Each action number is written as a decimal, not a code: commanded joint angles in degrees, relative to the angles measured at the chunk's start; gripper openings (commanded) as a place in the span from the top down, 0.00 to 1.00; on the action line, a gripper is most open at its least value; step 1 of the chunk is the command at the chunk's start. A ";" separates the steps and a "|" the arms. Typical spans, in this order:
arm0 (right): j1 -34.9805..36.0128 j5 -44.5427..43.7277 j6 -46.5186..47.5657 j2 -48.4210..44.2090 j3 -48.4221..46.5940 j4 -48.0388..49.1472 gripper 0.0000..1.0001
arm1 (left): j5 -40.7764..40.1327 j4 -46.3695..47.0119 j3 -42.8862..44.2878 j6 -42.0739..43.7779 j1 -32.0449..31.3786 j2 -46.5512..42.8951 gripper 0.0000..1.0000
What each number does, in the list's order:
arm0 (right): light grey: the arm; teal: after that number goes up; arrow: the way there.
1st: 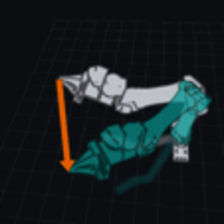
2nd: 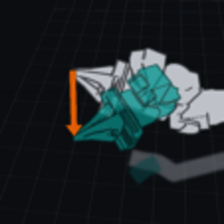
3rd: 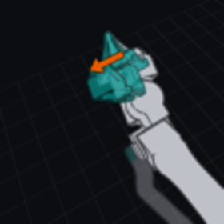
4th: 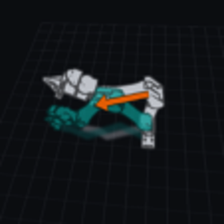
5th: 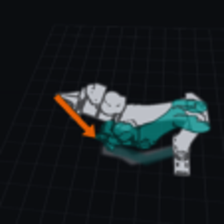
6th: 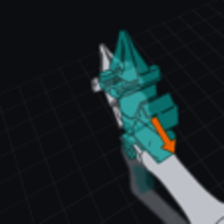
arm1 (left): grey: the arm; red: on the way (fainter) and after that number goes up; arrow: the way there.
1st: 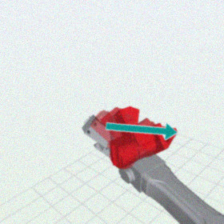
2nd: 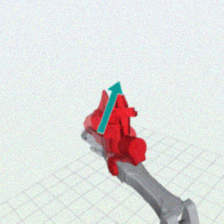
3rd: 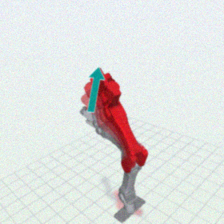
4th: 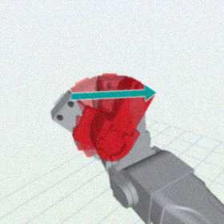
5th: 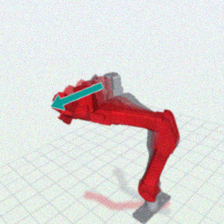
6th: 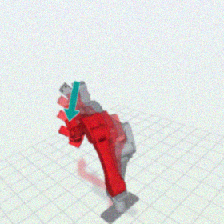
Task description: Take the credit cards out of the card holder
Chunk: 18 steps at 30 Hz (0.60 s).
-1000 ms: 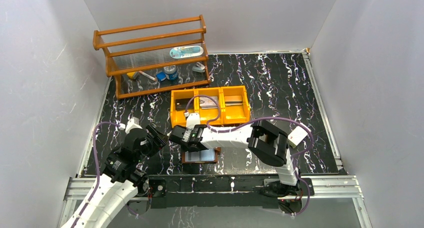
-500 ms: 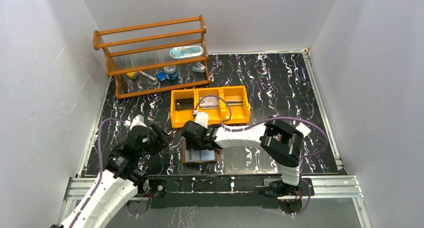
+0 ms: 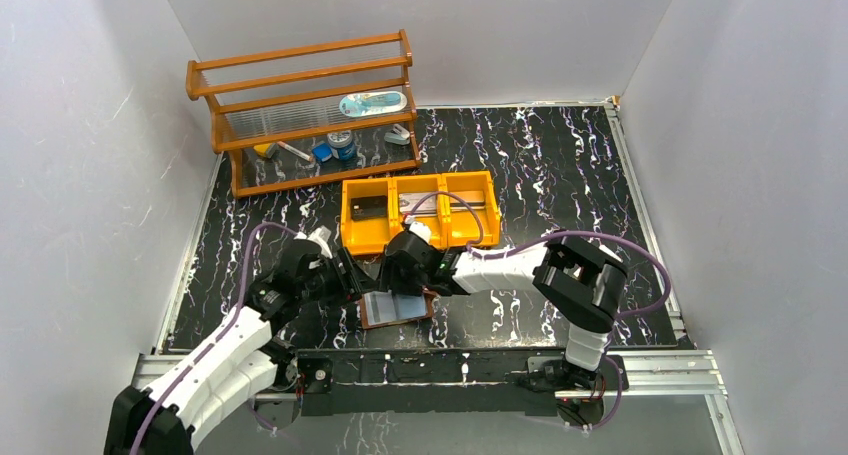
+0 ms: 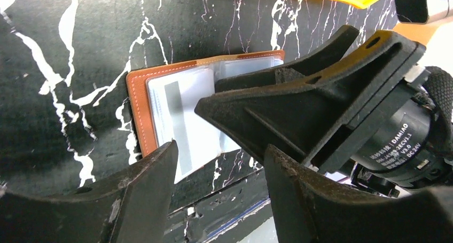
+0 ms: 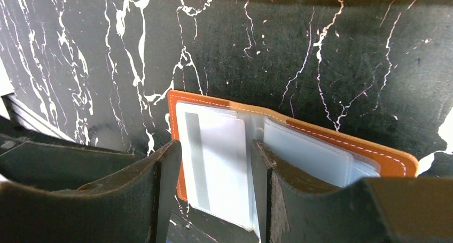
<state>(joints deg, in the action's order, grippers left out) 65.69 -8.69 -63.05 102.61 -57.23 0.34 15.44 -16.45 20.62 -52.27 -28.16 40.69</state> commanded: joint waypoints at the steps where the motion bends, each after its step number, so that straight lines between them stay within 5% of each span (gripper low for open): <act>1: -0.21 2.28 -0.85 2.03 2.82 -2.28 0.40 | 6.43 3.14 -0.91 1.96 -0.30 3.22 0.42; 5: -0.18 0.60 1.57 2.00 0.59 -5.84 0.33 | 0.69 0.25 0.12 -0.49 -0.28 -1.33 0.41; 13: 2.60 -5.53 5.65 6.16 -8.56 -17.72 0.25 | -27.32 -23.30 9.11 -8.16 -0.31 -14.12 0.34; 18: 5.31 -12.03 6.11 10.71 -16.74 -26.97 0.23 | -34.15 -30.17 12.87 -11.36 -0.27 -18.76 0.32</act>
<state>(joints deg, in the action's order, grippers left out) 68.93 -13.69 -58.87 107.92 -69.63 -13.78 -8.58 -36.64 30.22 -59.90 -28.29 24.64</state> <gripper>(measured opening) 0.762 0.671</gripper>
